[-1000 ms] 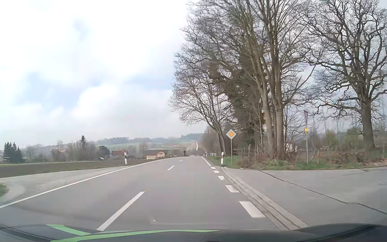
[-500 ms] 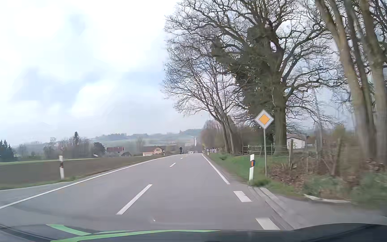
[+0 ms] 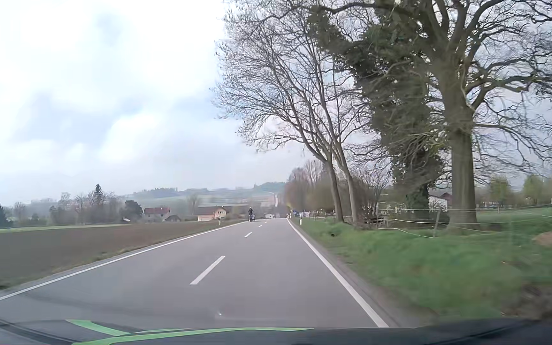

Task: Follow the waypoints while adhering to traffic rules and regulations

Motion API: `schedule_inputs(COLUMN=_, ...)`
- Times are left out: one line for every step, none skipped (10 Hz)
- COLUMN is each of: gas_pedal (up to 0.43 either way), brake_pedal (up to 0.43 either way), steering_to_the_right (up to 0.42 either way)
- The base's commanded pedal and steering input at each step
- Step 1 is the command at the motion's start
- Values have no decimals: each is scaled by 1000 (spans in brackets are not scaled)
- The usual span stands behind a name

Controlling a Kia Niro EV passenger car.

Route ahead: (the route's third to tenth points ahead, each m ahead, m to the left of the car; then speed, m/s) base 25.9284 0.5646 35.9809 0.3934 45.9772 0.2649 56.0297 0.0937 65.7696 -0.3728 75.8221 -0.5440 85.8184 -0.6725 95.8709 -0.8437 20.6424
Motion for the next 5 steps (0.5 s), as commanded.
schedule_inputs(gas_pedal=0, brake_pedal=55, steering_to_the_right=2)
schedule_inputs(gas_pedal=0, brake_pedal=61, steering_to_the_right=3)
schedule_inputs(gas_pedal=0, brake_pedal=61, steering_to_the_right=2)
schedule_inputs(gas_pedal=0, brake_pedal=67, steering_to_the_right=2)
schedule_inputs(gas_pedal=0, brake_pedal=67, steering_to_the_right=2)
